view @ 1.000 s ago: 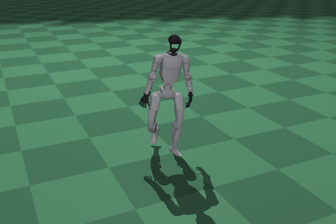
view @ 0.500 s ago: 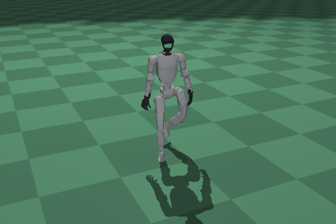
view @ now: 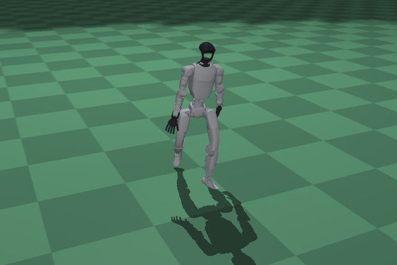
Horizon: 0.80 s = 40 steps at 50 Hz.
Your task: Walk run
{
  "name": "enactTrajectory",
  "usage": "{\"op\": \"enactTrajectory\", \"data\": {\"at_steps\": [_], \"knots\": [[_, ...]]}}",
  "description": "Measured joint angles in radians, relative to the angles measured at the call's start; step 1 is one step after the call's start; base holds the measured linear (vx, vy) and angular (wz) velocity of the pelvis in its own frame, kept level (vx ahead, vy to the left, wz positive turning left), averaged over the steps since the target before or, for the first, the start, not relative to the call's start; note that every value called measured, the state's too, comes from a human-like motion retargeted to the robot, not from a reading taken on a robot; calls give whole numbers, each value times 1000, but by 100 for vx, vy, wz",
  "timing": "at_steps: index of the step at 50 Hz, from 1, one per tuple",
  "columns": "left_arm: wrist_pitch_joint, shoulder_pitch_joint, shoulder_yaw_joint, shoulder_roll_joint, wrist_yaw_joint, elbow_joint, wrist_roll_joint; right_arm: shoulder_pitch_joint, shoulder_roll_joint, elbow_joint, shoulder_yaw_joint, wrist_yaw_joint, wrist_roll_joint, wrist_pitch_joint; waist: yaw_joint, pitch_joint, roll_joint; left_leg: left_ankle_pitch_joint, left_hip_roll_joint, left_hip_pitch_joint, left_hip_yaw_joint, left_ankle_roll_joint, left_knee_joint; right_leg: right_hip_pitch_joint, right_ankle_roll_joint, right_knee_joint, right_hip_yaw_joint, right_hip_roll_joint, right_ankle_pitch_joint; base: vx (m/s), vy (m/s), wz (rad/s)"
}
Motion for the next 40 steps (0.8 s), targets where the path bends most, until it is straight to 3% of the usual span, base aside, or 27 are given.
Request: {"op": "enactTrajectory", "data": {"at_steps": [3,5,7,10,13,15,17,18,19,22,25,27,28,30,32,34,37,40], "knots": [[-13,-66,-46,35,8,-26,-82,35,-3,27,8,33,-20,-25,-23,10,19,-36,29,124,57,-28,-58,-172,-69,301,-19,-69,-148,99,17,-37],[-24,-120,-71,55,45,-54,-121,58,5,44,-17,25,-45,-25,-66,21,10,-37,-13,206,61,-44,-129,-313,-58,431,-9,-117,-239,83,15,37],[-47,-163,-101,65,79,-99,-149,88,12,69,-44,-2,-28,-13,-120,24,12,-30,-52,277,34,-55,-200,-434,-31,428,5,-102,-286,80,13,97],[-98,-239,-139,81,84,-170,-180,134,16,91,-77,-7,23,-6,-193,27,17,-47,-105,363,-9,-64,-266,-562,-33,274,-14,-110,-366,97,13,97],[-136,-309,-166,105,53,-250,-201,166,21,112,-106,17,61,-19,-237,38,3,-87,-146,456,-30,-87,-302,-638,-131,-17,-53,-134,-434,79,3,60],[-162,-342,-187,121,38,-304,-220,176,28,133,-127,32,78,-14,-252,50,-11,-117,-176,531,-41,-102,-325,-665,-171,-254,-26,-104,-452,97,-3,44],[-201,-358,-206,126,52,-341,-239,185,35,152,-148,42,91,-7,-253,51,-12,-144,-187,595,-52,-130,-335,-695,-159,-399,3,-61,-455,96,-5,31],[-223,-362,-214,123,70,-347,-247,187,35,161,-155,48,98,-8,-250,48,-14,-151,-194,621,-58,-150,-333,-710,-122,-429,7,-58,-465,127,-8,18],[-238,-360,-218,117,90,-348,-254,187,32,166,-161,57,99,-10,-243,45,-13,-148,-200,642,-61,-172,-327,-717,-132,-427,11,-48,-470,141,-10,4],[-240,-323,-199,84,130,-328,-253,175,23,165,-167,76,77,-15,-253,24,3,-70,-209,677,-92,-246,-285,-730,-273,-331,46,-22,-446,100,0,18],[-175,-232,-117,25,56,-317,-134,167,21,159,-171,40,56,-69,-315,10,11,178,-199,695,-52,-291,-176,-704,-279,-173,-16,-116,-402,138,-3,92],[-140,-172,-94,-24,42,-267,-59,169,19,147,-186,21,87,-103,-326,-2,-7,371,-159,655,45,-281,7,-643,-249,-147,65,-162,-453,115,6,92],[-123,-146,-80,-39,34,-231,-29,170,15,140,-175,19,113,-120,-301,-13,-37,446,-185,624,77,-283,114,-587,-251,-176,76,-171,-477,94,-1,14],[-89,-117,-80,-34,1,-143,4,158,5,129,-154,27,169,-149,-285,-21,-67,465,-145,539,122,-249,340,-483,-233,-204,-10,-231,-518,112,-9,32],[-53,-98,-75,-26,-36,-82,13,114,-5,132,-155,24,189,-142,-251,-12,-88,330,-74,426,149,-206,515,-402,-212,-253,-13,-227,-535,100,-5,24],[-33,-68,-35,-29,-51,-48,18,62,-6,136,-149,4,191,-104,-198,-1,-92,259,-42,307,145,-209,571,-323,-196,-331,6,-183,-532,74,-3,-50],[-43,-15,12,-30,-18,-19,-27,-17,-15,123,-124,-16,208,-61,-109,2,-88,167,-40,144,131,-235,471,-227,-189,-433,-14,-123,-538,101,-3,-80],[-69,32,46,-25,45,14,-95,-77,-27,64,-105,8,193,-71,-40,9,-73,97,8,16,172,-188,269,-135,-166,-500,-5,-64,-563,84,0,-59]]}}
